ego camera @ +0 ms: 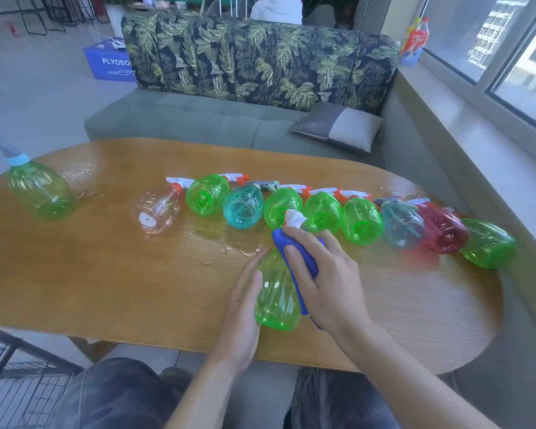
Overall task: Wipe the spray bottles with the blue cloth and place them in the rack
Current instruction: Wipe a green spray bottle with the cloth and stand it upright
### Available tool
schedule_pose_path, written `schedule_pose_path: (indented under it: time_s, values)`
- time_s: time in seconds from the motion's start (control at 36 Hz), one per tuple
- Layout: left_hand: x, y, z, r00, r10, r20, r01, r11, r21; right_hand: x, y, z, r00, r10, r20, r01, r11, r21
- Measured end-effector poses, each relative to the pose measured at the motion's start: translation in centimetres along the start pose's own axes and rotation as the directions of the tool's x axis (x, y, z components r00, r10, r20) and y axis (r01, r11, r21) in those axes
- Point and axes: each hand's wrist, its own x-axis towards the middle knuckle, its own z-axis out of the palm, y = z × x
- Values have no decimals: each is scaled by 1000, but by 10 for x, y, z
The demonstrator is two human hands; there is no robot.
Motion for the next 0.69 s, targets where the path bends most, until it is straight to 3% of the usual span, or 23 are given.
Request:
schedule_pose_path:
  time_s: [0.11, 0.22, 0.36, 0.47, 0.56, 0.64, 0.69]
  values:
    - [1, -3, -2, 1000, 6, -12, -6, 1000, -3, -12, 2, 9, 997, -65, 30, 63, 996, 56]
    - [1, -3, -4, 999, -15, -38, 15, 1000, 7, -32, 6, 9, 968, -251, 15, 250, 967, 48]
    - [1, -1, -5, 999, -12, -30, 13, 999, 48, -60, 14, 2, 830, -536, 154, 548, 835, -53]
    - [-1, 1, -7, 998, -34, -44, 34, 999, -10, -64, 18, -7, 721, -657, 219, 683, 727, -67]
    - [0, -2, -8, 999, -23, -35, 23, 1000, -2, -51, 16, -14, 797, -593, 117, 599, 800, -28]
    - [1, -3, -7, 999, -24, -30, 25, 999, 20, -23, 10, -16, 940, -340, -21, 341, 939, 42]
    - [2, -4, -5, 999, -32, -24, 33, 999, 38, -6, 7, -14, 986, -163, -20, 164, 985, 52]
